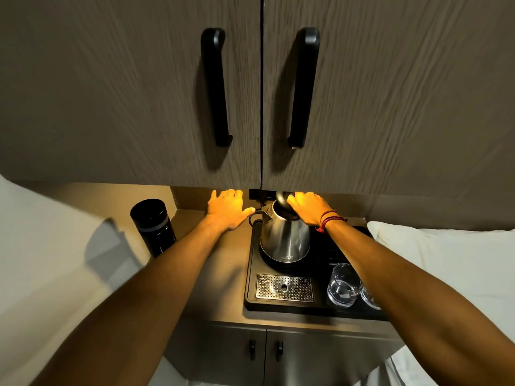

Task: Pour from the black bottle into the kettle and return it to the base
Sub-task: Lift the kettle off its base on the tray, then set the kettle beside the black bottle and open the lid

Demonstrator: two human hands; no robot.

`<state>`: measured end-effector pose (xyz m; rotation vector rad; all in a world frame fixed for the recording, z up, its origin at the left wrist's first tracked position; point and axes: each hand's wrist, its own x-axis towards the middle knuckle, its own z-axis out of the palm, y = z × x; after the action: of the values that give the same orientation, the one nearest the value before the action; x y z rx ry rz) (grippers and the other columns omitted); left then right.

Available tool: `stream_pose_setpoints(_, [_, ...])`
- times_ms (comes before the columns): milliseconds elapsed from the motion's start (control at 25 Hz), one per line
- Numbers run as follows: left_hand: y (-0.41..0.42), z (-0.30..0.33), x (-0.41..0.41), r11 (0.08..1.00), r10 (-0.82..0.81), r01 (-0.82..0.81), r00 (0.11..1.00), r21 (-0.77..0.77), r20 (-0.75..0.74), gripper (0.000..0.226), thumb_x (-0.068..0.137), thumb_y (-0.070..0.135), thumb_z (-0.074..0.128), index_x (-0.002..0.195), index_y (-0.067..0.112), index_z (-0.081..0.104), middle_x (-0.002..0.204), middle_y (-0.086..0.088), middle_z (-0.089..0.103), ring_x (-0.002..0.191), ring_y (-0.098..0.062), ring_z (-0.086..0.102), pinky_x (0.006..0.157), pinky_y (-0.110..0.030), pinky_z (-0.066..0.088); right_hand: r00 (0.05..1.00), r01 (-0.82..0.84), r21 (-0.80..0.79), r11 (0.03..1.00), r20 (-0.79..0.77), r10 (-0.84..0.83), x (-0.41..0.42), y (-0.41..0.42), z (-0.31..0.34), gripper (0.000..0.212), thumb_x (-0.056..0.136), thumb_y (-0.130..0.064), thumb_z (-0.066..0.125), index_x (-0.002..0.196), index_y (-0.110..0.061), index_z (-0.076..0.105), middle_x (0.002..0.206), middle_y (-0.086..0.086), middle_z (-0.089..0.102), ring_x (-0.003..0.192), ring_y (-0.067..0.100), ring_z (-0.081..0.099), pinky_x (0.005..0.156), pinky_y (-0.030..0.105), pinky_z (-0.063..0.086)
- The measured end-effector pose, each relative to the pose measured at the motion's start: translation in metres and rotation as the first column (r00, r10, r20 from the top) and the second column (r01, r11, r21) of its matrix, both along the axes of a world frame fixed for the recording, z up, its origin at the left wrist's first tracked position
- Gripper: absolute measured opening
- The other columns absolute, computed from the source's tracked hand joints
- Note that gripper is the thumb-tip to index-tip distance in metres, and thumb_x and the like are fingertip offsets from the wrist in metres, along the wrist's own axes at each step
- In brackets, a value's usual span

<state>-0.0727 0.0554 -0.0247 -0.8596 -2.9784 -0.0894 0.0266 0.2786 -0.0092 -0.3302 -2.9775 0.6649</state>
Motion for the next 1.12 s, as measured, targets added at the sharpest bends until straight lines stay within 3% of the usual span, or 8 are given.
stream_pose_setpoints(120, [-0.002, 0.001, 0.001, 1.0, 0.006, -0.006, 1.0, 0.003, -0.011, 0.072, 0.094, 0.067, 0.043, 0.142, 0.013, 0.046, 0.144, -0.011, 0.052, 0.135, -0.03, 0.047, 0.116, -0.058, 0.023, 0.994, 0.085, -0.156, 0.984, -0.054, -0.094, 0.006, 0.013, -0.001, 0.029, 0.097, -0.012, 0.037, 0.112, -0.001, 0.059, 0.122, 0.026, 0.061, 0.114, 0.043, 0.057, 0.093, 0.047, 0.044])
stream_pose_setpoints(320, [-0.011, 0.009, 0.0, 0.999, 0.03, -0.03, 0.999, 0.026, -0.025, 0.075, 0.094, 0.066, 0.043, 0.147, 0.013, 0.042, 0.15, -0.012, 0.048, 0.14, -0.031, 0.042, 0.117, -0.058, 0.019, 0.944, 0.324, -0.363, 0.874, 0.185, -0.273, 0.032, 0.032, -0.02, 0.048, 0.102, -0.021, 0.022, 0.111, 0.009, 0.059, 0.127, 0.031, 0.057, 0.117, 0.042, 0.053, 0.099, 0.042, 0.039])
stream_pose_setpoints(480, [-0.016, 0.017, 0.008, 0.999, 0.045, -0.045, 0.999, -0.012, -0.02, 0.075, 0.096, 0.065, 0.041, 0.149, 0.013, 0.039, 0.152, -0.012, 0.046, 0.141, -0.031, 0.04, 0.118, -0.057, 0.018, 0.957, 0.28, -0.404, 0.871, 0.047, -0.286, 0.028, 0.026, -0.012, 0.043, 0.095, -0.023, 0.024, 0.067, -0.006, 0.052, 0.108, 0.036, 0.061, 0.109, 0.046, 0.055, 0.093, 0.043, 0.038])
stream_pose_setpoints(680, [-0.03, 0.038, 0.023, 0.996, 0.054, -0.052, 0.998, 0.069, -0.027, 0.065, 0.099, 0.057, 0.045, 0.144, 0.01, 0.046, 0.148, -0.013, 0.05, 0.138, -0.031, 0.044, 0.119, -0.054, 0.022, 0.935, 0.309, -0.509, 0.803, 0.007, -0.355, 0.026, 0.017, -0.013, 0.041, 0.1, -0.017, 0.029, 0.109, 0.009, 0.059, 0.128, 0.033, 0.054, 0.13, 0.043, 0.043, 0.109, 0.042, 0.029])
stream_pose_setpoints(800, [-0.046, 0.055, 0.03, 0.983, 0.094, -0.078, 0.991, 0.167, -0.091, 0.048, 0.098, 0.053, 0.051, 0.112, 0.009, 0.064, 0.117, -0.013, 0.066, 0.111, -0.03, 0.061, 0.102, -0.047, 0.046, 0.939, 0.247, -0.535, 0.808, -0.074, -0.336, 0.019, 0.003, 0.01, 0.034, 0.098, -0.007, 0.031, 0.093, 0.011, 0.059, 0.111, 0.038, 0.06, 0.106, 0.047, 0.057, 0.087, 0.043, 0.04])
stream_pose_setpoints(960, [-0.074, 0.067, 0.032, 0.95, 0.206, -0.169, 0.971, 0.263, -0.122, 0.042, 0.096, 0.051, 0.057, 0.083, 0.011, 0.058, 0.094, -0.009, 0.063, 0.095, -0.028, 0.064, 0.086, -0.041, 0.053, 0.958, 0.199, -0.54, 0.818, -0.071, -0.28, 0.002, -0.022, 0.026, 0.028, 0.099, -0.008, 0.036, 0.083, -0.003, 0.058, 0.105, 0.033, 0.059, 0.096, 0.041, 0.057, 0.072, 0.037, 0.034])
stream_pose_setpoints(1040, [-0.089, 0.068, 0.028, 0.939, 0.262, -0.216, 0.954, 0.268, -0.147, 0.043, 0.095, 0.052, 0.057, 0.092, 0.01, 0.061, 0.103, -0.01, 0.066, 0.103, -0.031, 0.064, 0.09, -0.042, 0.051, 0.97, 0.21, -0.569, 0.795, 0.017, -0.244, -0.006, -0.035, 0.018, 0.027, 0.098, -0.003, 0.037, 0.091, 0.011, 0.06, 0.105, 0.036, 0.06, 0.092, 0.038, 0.057, 0.071, 0.036, 0.034])
stream_pose_setpoints(1120, [-0.105, 0.068, 0.024, 0.923, 0.327, -0.288, 0.936, 0.255, -0.127, 0.055, 0.095, 0.054, 0.054, 0.126, 0.009, 0.059, 0.131, -0.012, 0.061, 0.123, -0.035, 0.055, 0.105, -0.048, 0.044, 0.981, 0.179, -0.598, 0.781, 0.045, -0.191, -0.01, -0.057, 0.012, 0.022, 0.096, 0.0, 0.041, 0.078, 0.006, 0.052, 0.08, 0.026, 0.05, 0.072, 0.024, 0.046, 0.062, 0.028, 0.033])
